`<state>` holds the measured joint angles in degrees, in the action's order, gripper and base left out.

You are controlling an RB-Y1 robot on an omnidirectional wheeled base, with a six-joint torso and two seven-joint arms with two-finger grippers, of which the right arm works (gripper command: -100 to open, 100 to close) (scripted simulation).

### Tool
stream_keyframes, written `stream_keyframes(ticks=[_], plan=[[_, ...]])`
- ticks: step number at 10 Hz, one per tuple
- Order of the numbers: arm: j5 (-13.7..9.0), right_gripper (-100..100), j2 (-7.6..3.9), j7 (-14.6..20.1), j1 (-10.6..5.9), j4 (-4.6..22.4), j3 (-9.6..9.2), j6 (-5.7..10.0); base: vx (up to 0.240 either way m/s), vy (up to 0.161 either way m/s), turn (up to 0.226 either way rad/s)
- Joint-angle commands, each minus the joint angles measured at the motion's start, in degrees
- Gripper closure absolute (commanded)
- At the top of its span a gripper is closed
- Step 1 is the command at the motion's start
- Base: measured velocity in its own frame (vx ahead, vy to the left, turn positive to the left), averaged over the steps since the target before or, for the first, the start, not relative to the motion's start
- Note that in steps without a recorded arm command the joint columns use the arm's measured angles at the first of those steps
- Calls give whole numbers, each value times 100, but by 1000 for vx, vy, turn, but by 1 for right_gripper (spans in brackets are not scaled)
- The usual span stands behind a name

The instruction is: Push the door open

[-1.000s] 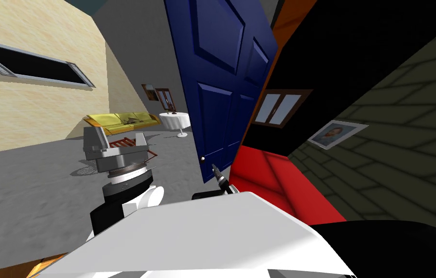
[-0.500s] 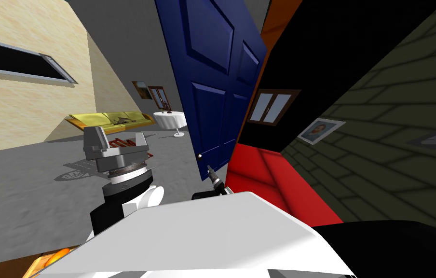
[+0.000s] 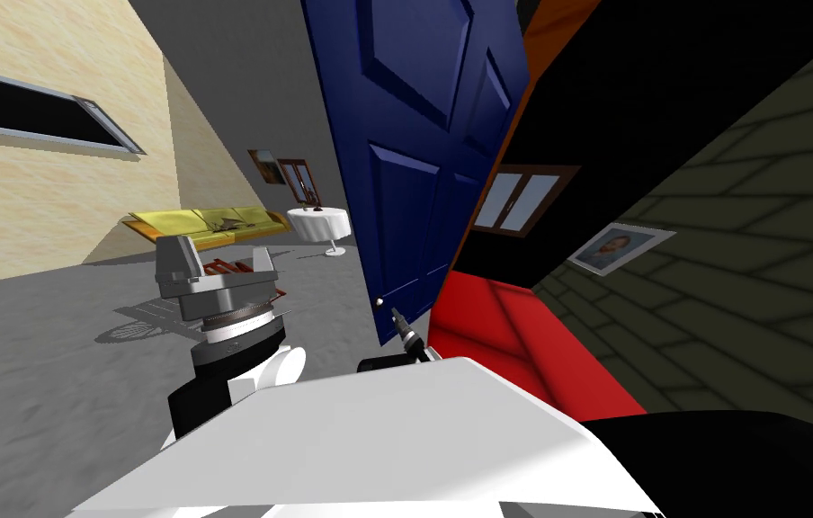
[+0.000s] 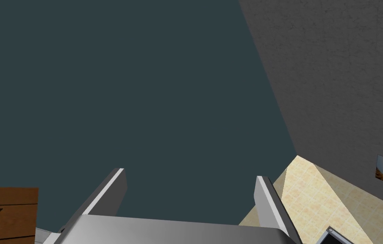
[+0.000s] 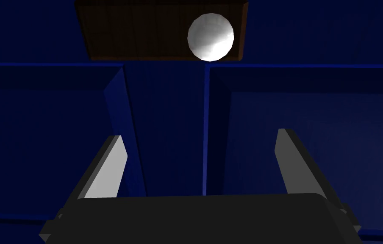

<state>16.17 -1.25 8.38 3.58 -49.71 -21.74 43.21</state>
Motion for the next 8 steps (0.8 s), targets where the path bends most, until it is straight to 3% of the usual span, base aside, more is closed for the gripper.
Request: stream_keyframes(ticks=[1,3,4,5,6,8], plan=[[-27,-100,23,-11,-52,59,29,22,187,166,33],[-52,-100,144,-13,-87,78,50,20,175,144,19],[-65,-100,256,-15,-106,88,62,19,167,120,28],[-60,-100,193,-7,-115,102,60,18,71,56,-2],[-60,100,193,-7,-115,102,60,18,-16,-9,-9],[-60,100,193,-7,-115,102,60,18,-23,-20,11]])
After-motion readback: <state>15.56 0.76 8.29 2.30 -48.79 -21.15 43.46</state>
